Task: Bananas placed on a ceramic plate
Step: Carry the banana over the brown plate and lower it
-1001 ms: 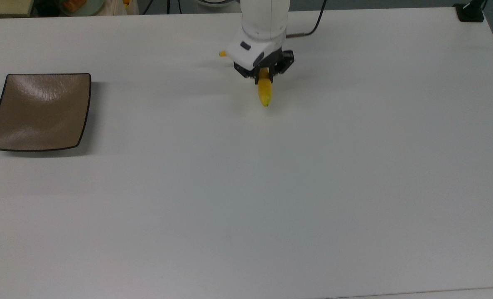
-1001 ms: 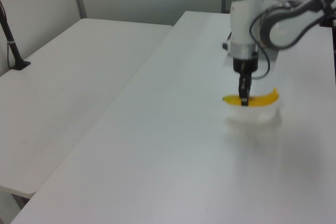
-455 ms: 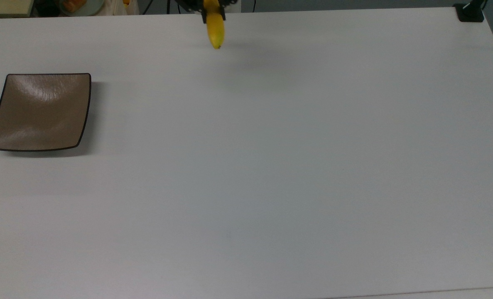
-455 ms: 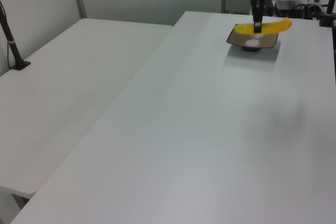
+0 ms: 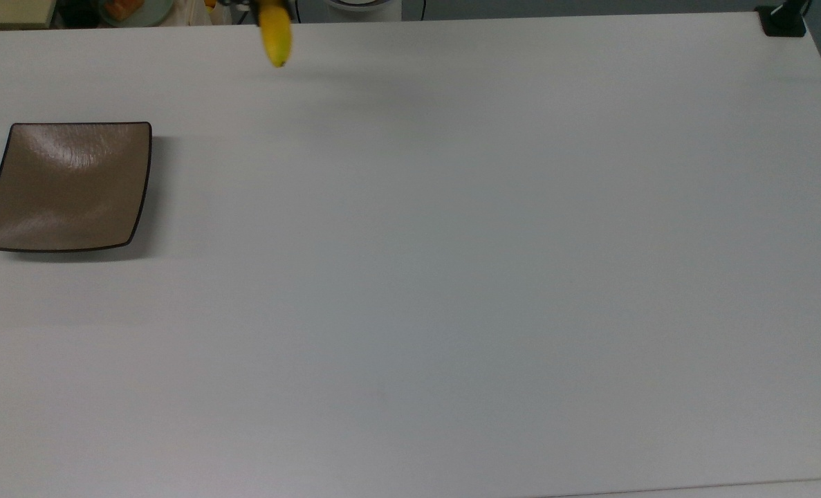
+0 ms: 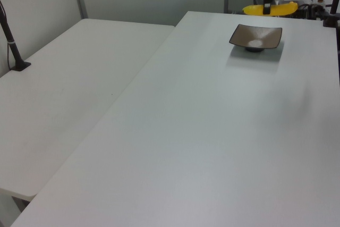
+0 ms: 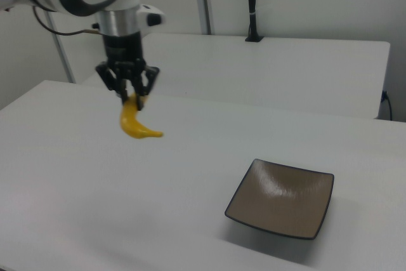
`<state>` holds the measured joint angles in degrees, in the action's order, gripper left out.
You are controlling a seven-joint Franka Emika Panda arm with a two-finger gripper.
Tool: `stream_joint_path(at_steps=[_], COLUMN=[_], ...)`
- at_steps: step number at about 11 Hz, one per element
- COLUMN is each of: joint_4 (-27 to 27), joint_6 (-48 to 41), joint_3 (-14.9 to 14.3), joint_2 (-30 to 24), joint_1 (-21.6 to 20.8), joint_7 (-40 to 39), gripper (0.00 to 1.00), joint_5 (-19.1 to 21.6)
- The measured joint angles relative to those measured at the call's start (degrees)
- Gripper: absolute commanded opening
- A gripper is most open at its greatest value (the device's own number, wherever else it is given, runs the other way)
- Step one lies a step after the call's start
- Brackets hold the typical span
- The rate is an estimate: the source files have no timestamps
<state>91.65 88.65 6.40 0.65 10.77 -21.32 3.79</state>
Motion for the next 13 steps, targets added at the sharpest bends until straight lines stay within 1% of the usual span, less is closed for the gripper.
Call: stream_joint_path(at_steps=[2,4,6,8,10,13], joint_4=[-3.0,-5.4,-6.0,-6.1,-6.1,-5.9], joint_6=[0.9,7.4,15.7,22.3,26.0,32.2], joint_3=[-0.2,-0.3,-0.4,-1.4,-2.9,-4.0], joint_2=[3.4,8.4,13.3,17.1,19.9,24.5], joint_1=[5.1,9.8,12.8,14.3,14.9,15.5], joint_7=[-6.0,-10.3,-11.3,-11.9,-12.3,-12.3], gripper=[0.00,0.00,0.00,0.00,0.00,0.00], joint_5=[0.0,-0.2,-0.7,-1.4,-1.5,-2.0])
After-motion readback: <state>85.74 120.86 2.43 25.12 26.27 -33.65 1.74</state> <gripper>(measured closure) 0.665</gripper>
